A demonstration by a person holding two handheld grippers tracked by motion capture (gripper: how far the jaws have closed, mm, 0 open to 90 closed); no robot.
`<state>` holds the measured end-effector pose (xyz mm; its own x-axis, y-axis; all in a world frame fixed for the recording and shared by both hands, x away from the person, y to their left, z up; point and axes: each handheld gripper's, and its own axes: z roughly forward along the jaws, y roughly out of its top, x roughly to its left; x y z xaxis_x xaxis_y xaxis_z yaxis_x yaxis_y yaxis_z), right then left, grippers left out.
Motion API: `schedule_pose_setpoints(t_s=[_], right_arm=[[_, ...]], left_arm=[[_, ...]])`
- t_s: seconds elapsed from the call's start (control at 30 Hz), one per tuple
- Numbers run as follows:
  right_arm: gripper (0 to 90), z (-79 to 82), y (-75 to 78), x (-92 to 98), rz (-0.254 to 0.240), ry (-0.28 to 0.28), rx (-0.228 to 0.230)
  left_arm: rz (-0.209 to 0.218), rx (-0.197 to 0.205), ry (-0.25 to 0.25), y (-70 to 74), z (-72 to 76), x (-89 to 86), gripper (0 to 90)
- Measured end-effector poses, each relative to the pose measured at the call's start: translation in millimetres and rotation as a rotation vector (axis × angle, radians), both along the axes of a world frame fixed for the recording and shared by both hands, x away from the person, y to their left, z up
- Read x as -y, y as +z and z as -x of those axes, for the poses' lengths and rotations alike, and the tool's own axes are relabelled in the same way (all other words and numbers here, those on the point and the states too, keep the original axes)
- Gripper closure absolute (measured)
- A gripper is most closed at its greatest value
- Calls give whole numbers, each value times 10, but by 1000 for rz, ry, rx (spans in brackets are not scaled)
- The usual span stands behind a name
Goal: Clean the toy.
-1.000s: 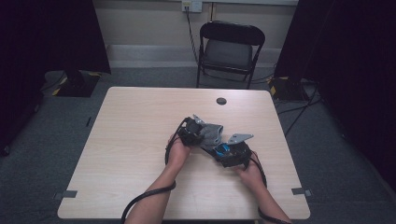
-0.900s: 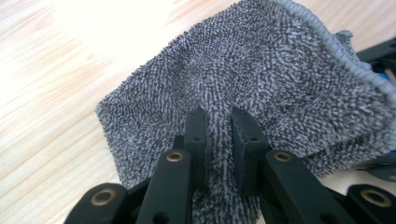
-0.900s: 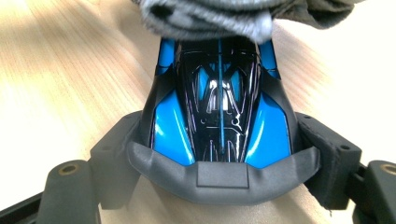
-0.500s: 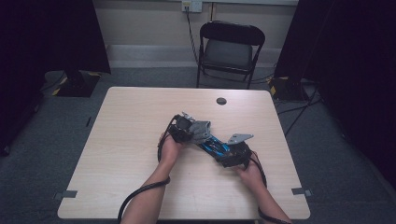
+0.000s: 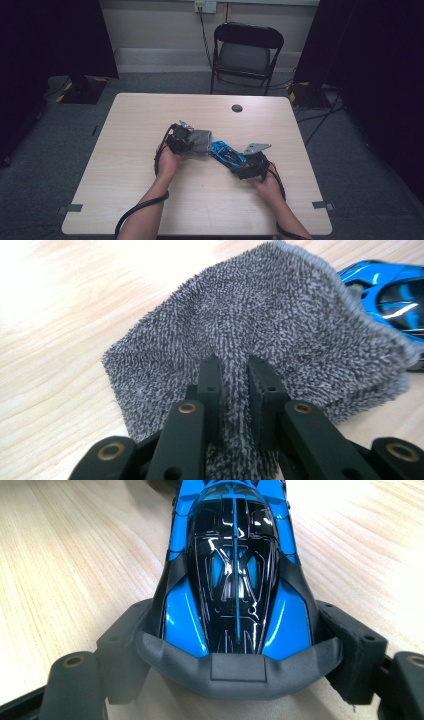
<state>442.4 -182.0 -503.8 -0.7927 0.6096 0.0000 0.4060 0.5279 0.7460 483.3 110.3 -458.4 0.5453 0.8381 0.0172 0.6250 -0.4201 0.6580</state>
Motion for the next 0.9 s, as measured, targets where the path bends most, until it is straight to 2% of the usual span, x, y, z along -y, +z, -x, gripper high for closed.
schedule_pose_setpoints(t_s=[0.07,0.13,0.17,0.2,0.33,0.37,0.63,0.9], right_arm=[[238,0,0,0,0,0,0],[238,0,0,0,0,-1,0],[238,0,0,0,0,-1,0],[238,0,0,0,0,-1,0],[238,0,0,0,0,0,0],[238,0,0,0,0,0,0],[238,0,0,0,0,0,0],[238,0,0,0,1,0,0]], left_arm=[[18,16,-27,85,59,3,783],[31,25,-32,119,82,15,783],[45,45,-55,191,120,51,783],[45,45,-55,191,120,51,783],[65,73,-107,329,202,167,783],[68,77,-137,367,241,240,783],[104,81,-207,381,369,500,783],[100,73,-253,338,430,720,782]])
